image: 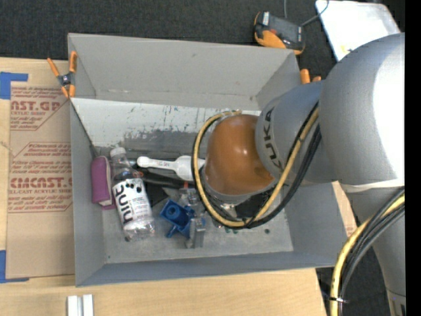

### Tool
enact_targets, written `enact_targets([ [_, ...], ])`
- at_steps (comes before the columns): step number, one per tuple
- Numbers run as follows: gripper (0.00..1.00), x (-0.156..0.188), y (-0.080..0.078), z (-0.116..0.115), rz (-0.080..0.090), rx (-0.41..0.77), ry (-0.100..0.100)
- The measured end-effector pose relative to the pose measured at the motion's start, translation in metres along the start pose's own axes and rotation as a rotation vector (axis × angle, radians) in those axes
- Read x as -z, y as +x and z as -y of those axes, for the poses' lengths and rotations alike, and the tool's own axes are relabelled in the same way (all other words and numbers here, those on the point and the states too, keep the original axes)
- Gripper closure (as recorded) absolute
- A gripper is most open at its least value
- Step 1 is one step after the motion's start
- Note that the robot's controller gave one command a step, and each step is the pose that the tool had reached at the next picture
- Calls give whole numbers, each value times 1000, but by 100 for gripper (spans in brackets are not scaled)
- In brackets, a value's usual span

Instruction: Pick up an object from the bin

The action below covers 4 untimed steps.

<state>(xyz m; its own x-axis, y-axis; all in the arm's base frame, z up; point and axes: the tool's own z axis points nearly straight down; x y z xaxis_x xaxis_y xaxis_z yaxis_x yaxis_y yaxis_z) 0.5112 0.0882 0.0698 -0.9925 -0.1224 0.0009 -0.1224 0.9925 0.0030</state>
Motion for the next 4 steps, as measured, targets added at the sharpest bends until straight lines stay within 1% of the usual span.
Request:
enact_targets([
  [2, 100, 0, 0, 0, 0, 0, 0],
  [3, 100, 4, 0, -1, -4, 27, 1],
  [4, 100, 52, 11, 18, -2, -113, 0],
])
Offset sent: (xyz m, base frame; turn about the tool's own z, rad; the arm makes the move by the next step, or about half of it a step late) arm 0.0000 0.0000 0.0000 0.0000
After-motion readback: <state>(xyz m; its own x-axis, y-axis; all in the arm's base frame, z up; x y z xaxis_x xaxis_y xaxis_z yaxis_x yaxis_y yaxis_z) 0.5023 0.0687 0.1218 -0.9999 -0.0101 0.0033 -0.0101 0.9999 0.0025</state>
